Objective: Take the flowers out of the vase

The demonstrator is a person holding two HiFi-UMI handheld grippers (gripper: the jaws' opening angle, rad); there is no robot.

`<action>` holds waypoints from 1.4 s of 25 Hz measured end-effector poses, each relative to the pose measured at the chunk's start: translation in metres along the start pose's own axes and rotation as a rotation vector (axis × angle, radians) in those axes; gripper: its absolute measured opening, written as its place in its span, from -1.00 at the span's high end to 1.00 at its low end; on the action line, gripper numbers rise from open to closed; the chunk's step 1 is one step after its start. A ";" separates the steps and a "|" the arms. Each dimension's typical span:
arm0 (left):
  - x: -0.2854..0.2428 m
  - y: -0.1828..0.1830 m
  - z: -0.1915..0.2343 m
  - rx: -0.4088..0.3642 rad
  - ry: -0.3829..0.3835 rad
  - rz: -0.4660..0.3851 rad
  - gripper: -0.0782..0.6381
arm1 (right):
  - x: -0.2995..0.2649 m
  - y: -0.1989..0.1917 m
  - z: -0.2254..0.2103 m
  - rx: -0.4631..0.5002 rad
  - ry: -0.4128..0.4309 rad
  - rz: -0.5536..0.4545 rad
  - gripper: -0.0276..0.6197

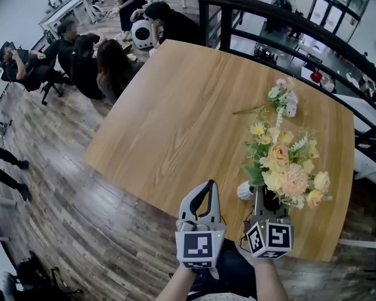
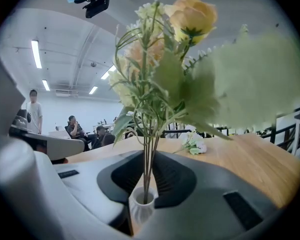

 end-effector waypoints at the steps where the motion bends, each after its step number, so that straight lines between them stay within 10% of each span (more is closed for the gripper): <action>1: 0.000 0.002 0.000 -0.007 -0.003 -0.012 0.71 | 0.001 0.003 0.001 0.001 -0.002 -0.005 0.70; 35: 0.009 0.047 -0.025 -0.032 -0.136 -0.116 0.71 | 0.032 0.089 0.008 0.034 -0.042 -0.196 0.70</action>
Point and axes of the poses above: the fingertips, and each gripper's own axes: x backward along the fingers, z to its left, y out of its top, the point moved 8 cm from there along x, backward along the fingers, and after that the axes turned 5 degrees about -z, right-handed, at the moved point
